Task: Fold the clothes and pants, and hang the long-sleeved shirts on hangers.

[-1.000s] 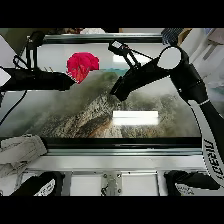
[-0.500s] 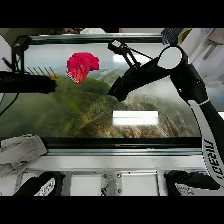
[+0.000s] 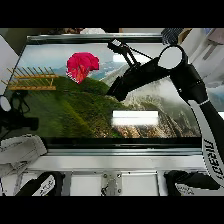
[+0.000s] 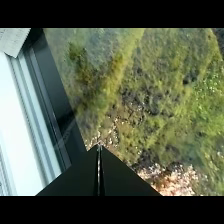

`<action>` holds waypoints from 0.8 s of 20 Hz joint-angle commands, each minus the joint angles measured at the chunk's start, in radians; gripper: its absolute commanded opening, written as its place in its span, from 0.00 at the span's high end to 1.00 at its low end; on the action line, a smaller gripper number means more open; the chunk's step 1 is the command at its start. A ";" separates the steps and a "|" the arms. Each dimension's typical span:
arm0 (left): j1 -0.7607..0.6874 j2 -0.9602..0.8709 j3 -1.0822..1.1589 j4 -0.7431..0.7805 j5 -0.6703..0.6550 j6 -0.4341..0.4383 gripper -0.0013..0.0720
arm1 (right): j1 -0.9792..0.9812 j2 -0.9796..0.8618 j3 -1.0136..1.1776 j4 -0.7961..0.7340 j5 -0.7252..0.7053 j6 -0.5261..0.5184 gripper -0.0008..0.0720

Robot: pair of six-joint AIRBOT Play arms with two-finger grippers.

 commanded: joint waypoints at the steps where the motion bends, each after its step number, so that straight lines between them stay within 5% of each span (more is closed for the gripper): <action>1: 0.017 -0.067 -0.165 0.114 0.029 0.028 0.01 | 0.000 0.000 0.000 0.001 0.001 0.000 0.98; 9: 0.017 -0.109 -0.290 0.187 0.143 -0.034 0.02 | 0.000 0.000 0.000 0.001 0.038 0.000 0.98; 13: 0.016 -0.063 -0.226 0.183 0.097 -0.111 0.94 | -0.008 0.001 0.002 -0.003 0.061 0.000 0.98; 16: 0.000 0.042 -0.032 0.050 0.064 -0.110 0.96 | -0.061 0.037 0.008 -0.045 0.059 0.004 0.98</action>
